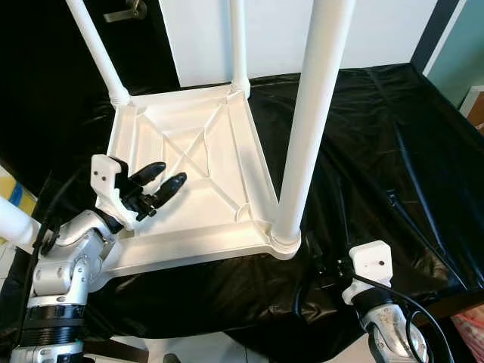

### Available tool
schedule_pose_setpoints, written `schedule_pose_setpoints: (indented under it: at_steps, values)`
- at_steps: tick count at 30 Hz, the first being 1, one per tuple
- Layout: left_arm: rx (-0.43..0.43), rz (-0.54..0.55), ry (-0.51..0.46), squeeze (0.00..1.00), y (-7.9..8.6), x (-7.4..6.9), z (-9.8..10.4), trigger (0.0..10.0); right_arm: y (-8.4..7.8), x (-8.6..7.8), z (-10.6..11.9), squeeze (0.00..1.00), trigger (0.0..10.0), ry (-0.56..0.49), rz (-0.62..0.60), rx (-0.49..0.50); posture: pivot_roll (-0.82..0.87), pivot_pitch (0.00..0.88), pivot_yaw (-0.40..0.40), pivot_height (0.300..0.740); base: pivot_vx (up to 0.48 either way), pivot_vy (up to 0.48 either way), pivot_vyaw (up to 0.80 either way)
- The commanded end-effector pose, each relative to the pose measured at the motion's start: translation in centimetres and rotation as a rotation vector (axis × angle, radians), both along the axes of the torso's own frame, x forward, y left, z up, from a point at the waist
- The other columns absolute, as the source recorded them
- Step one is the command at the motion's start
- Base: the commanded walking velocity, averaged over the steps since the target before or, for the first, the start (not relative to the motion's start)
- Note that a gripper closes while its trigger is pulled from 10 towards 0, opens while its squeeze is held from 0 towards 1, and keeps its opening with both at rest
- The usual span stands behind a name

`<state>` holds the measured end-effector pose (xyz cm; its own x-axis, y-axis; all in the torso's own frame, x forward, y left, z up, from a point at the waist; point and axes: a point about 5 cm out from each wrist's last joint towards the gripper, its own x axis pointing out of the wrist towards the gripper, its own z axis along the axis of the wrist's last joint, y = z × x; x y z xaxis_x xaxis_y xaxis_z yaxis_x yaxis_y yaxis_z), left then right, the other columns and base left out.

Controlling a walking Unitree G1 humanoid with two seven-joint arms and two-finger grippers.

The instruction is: Building children table

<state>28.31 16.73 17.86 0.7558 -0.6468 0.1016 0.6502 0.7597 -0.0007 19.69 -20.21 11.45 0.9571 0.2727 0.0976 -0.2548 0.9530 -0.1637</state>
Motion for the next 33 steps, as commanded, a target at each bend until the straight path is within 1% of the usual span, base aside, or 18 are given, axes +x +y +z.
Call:
schedule_pose_setpoints:
  at_steps: [1,2,3,4,5,6,7,9,11,16,18,19,21,25,26,29,31,33]
  values:
    - [0.025,-0.143,0.016,0.0,0.6,-1.2,-0.1,10.0,-0.2,0.0,0.1,0.0,10.0,0.023,0.04,0.005,-0.17,0.038,0.072,0.74,0.0,0.0,0.0]
    - [0.059,-0.164,0.037,0.0,1.2,-2.0,-0.5,10.0,-0.1,0.3,0.3,0.0,10.0,0.042,0.098,0.002,-0.16,0.031,0.071,0.74,0.0,0.0,0.0]
    - [0.065,-0.157,0.062,0.0,1.7,-2.4,-0.9,10.0,0.0,0.7,0.6,0.0,10.0,0.059,0.156,-0.003,-0.16,0.024,0.072,0.74,0.0,0.0,0.0]
    - [0.065,-0.157,0.062,0.0,1.7,-2.4,-0.9,10.0,0.0,0.7,0.6,0.0,10.0,0.059,0.156,-0.003,-0.16,0.024,0.072,0.74,0.0,0.0,0.0]
    - [0.066,-0.149,0.082,0.0,2.0,-2.6,-1.3,10.0,0.1,0.9,0.9,0.0,10.0,0.069,0.204,-0.016,-0.16,0.021,0.072,0.74,0.0,0.0,0.0]
    - [0.066,-0.149,0.082,0.0,2.0,-2.6,-1.3,10.0,0.1,0.9,0.9,0.0,10.0,0.069,0.204,-0.016,-0.16,0.021,0.072,0.74,0.0,0.0,0.0]
    - [0.059,-0.143,0.094,0.0,2.2,-2.7,-1.5,10.0,0.1,1.1,1.1,0.0,10.0,0.073,0.23,-0.026,-0.16,0.021,0.072,0.74,0.0,0.0,0.0]
    - [0.059,-0.143,0.094,0.0,2.2,-2.7,-1.5,10.0,0.1,1.1,1.1,0.0,10.0,0.073,0.23,-0.026,-0.16,0.021,0.072,0.74,0.0,0.0,0.0]
    - [0.116,-0.133,0.117,0.0,2.8,-3.4,-2.2,10.0,0.3,1.2,1.4,0.0,10.0,0.087,0.292,-0.033,-0.15,0.009,0.071,0.74,0.0,0.0,0.0]
    - [0.149,-0.092,0.11,0.0,3.6,-4.0,-2.5,10.0,0.7,1.0,1.5,0.0,10.0,0.104,0.35,-0.029,-0.15,0.001,0.073,0.74,0.0,0.0,0.0]
    - [0.143,-0.084,0.152,0.0,4.2,-4.4,-2.9,10.0,1.1,0.9,1.6,0.0,10.0,0.112,0.381,-0.023,-0.15,0.0,0.073,0.74,0.0,0.0,0.0]
    - [0.143,-0.084,0.152,0.0,4.2,-4.4,-2.9,10.0,1.1,0.9,1.6,0.0,10.0,0.112,0.381,-0.023,-0.15,0.0,0.073,0.74,0.0,0.0,0.0]
    - [0.154,-0.094,0.169,0.0,4.3,-4.9,-3.0,10.0,1.3,0.8,1.6,0.0,10.0,0.132,0.421,-0.026,-0.15,0.0,0.075,0.74,0.0,0.0,0.0]
    - [0.165,-0.098,0.168,0.0,4.2,-5.2,-3.1,10.0,1.4,0.7,1.6,0.0,10.0,0.147,0.444,-0.031,-0.15,0.0,0.076,0.74,0.0,0.0,0.0]
    - [0.162,-0.116,0.184,0.0,4.3,-5.5,-3.2,10.0,1.3,0.4,1.6,0.0,10.0,0.168,0.475,-0.039,-0.15,0.0,0.078,0.74,0.0,0.0,0.0]
    - [0.161,-0.138,0.201,0.0,4.2,-5.8,-3.3,10.0,1.2,0.1,1.6,0.0,10.0,0.19,0.505,-0.041,-0.15,0.0,0.078,0.74,0.0,0.0,0.0]
    - [0.172,-0.213,0.223,0.0,3.5,-6.8,-3.6,10.0,1.3,-0.2,1.8,0.0,10.0,0.206,0.541,-0.049,-0.15,0.0,0.082,0.74,0.0,0.0,0.0]
    - [0.172,-0.213,0.223,0.0,3.5,-6.8,-3.6,10.0,1.3,-0.2,1.8,0.0,10.0,0.206,0.541,-0.049,-0.15,0.0,0.082,0.74,0.0,0.0,0.0]
